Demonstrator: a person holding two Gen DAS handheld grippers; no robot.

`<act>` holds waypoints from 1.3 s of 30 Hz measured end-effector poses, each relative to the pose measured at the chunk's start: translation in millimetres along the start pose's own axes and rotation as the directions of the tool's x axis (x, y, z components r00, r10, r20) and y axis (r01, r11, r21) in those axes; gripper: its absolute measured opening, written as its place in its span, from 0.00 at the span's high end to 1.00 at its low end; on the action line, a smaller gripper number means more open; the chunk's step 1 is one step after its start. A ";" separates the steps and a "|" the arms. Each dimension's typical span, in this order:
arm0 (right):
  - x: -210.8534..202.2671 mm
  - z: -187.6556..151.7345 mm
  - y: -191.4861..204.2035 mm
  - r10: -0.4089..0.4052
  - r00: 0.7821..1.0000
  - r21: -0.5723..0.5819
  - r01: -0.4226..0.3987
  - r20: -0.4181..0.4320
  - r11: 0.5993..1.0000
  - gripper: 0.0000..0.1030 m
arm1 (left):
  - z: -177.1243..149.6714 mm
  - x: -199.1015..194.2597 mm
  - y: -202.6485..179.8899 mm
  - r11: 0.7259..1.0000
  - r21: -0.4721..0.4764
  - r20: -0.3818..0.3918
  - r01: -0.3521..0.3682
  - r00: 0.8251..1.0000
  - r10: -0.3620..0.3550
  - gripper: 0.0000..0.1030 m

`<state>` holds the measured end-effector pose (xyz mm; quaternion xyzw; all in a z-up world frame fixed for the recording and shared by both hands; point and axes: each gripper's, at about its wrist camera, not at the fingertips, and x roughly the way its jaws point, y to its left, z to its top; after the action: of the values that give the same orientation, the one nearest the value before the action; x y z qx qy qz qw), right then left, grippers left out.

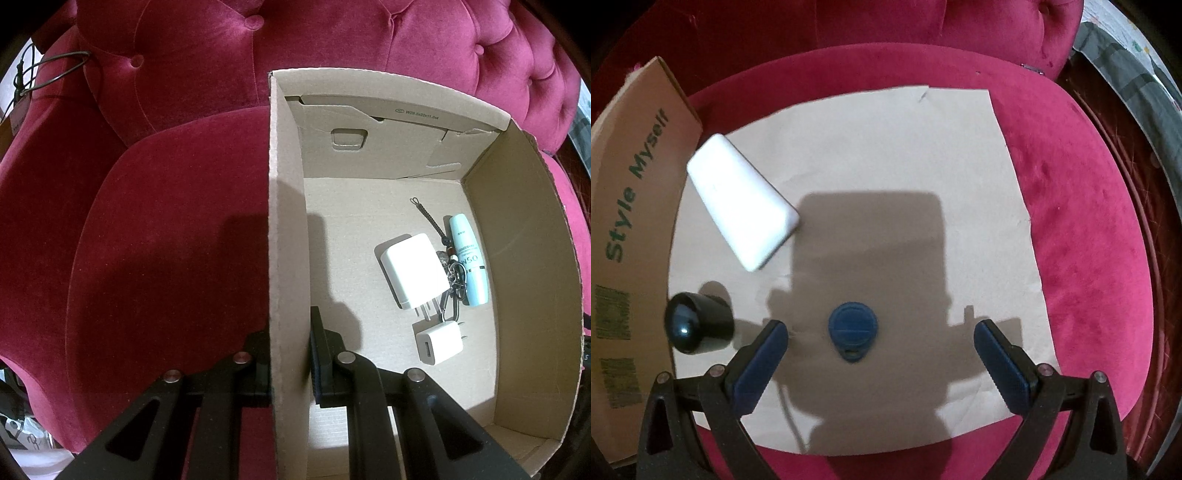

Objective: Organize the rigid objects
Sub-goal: 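Withdraw the right gripper from the box toward the blue round tag on the paper, then grasp the blue round tag with the right gripper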

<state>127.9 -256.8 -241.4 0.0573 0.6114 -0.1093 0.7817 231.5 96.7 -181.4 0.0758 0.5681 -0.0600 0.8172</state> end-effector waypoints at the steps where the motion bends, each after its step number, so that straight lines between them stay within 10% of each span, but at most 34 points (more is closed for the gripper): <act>1: 3.3 -0.4 -0.5 -0.002 1.000 0.000 0.002 -0.008 1.000 0.00 | 0.0 -0.1 0.2 1.000 0.000 0.000 0.000 1.000 0.000 0.86; 18: 6.7 -3.2 -18.9 0.068 0.998 0.025 -0.068 -0.003 0.997 0.02 | -0.3 -0.2 0.9 1.000 0.001 0.001 -0.002 1.000 0.002 0.86; 24: -6.9 -5.4 -24.8 0.095 0.995 0.017 -0.095 0.020 0.995 0.35 | 0.1 0.5 1.1 1.000 0.000 0.001 -0.001 1.000 0.001 0.86; 27: -12.0 -7.9 -25.9 0.078 0.997 0.006 -0.078 0.025 0.997 0.73 | 0.3 0.7 1.2 1.000 0.001 0.001 -0.002 1.000 0.002 0.86; 39: -21.6 -4.8 -24.3 0.071 0.997 0.028 -0.072 0.028 0.997 0.74 | 0.0 -0.2 0.0 1.000 0.002 0.002 -0.006 1.000 0.006 0.86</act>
<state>112.6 -277.1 -220.6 0.0891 0.5968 -0.0909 0.7923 231.4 96.7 -181.2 0.0781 0.5670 -0.0583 0.8179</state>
